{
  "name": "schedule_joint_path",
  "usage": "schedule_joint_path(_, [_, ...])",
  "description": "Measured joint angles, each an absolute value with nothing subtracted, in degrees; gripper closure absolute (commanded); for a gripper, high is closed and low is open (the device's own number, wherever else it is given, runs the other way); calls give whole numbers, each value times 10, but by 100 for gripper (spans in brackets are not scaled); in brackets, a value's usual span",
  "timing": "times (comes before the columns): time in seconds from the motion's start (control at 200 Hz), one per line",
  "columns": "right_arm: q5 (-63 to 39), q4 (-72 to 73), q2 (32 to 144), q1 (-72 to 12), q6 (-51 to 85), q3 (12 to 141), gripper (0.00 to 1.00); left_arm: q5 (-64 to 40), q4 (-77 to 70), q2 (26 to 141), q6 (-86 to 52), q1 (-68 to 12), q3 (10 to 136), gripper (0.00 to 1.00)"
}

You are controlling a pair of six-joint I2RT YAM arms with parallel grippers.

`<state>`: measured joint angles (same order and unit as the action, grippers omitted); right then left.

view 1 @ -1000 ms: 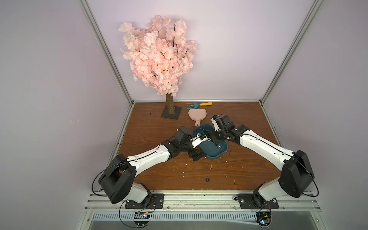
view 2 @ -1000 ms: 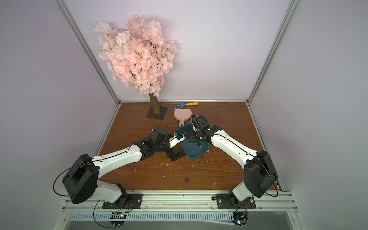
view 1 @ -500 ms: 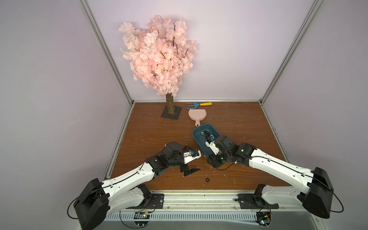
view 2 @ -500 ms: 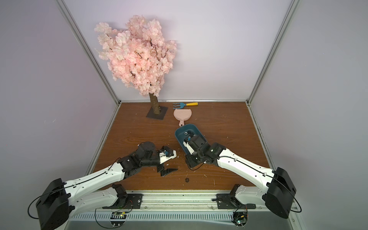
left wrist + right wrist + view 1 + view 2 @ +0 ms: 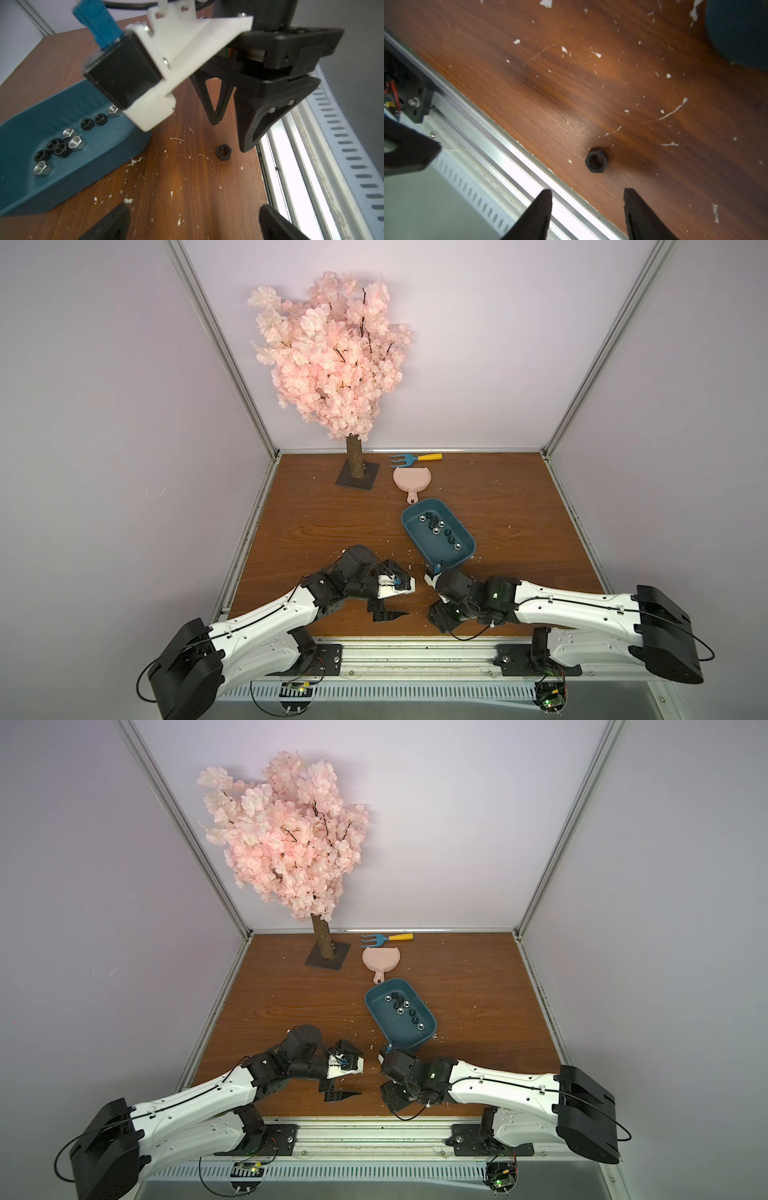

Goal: Put the nuts on the desktop into the storage box
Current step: Pick up the nut from the center of the board.

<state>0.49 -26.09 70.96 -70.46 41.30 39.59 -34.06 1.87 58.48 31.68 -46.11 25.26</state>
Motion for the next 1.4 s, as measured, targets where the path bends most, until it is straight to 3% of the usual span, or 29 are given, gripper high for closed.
schedule_joint_path(0.34, [61, -227, 780, -732, 495, 387, 45, -370, 15, 612, 325, -465, 244, 0])
schedule_joint_path(0.861, [109, -244, 845, -745, 531, 426, 65, -370, 17, 641, 308, -465, 247, 0])
schedule_joint_path(1.151, [119, -251, 844, -746, 538, 427, 78, -347, 19, 644, 288, -465, 257, 0])
schedule_joint_path(1.401, [116, -284, 809, -734, 531, 427, 79, -339, 5, 635, 274, -465, 261, 0])
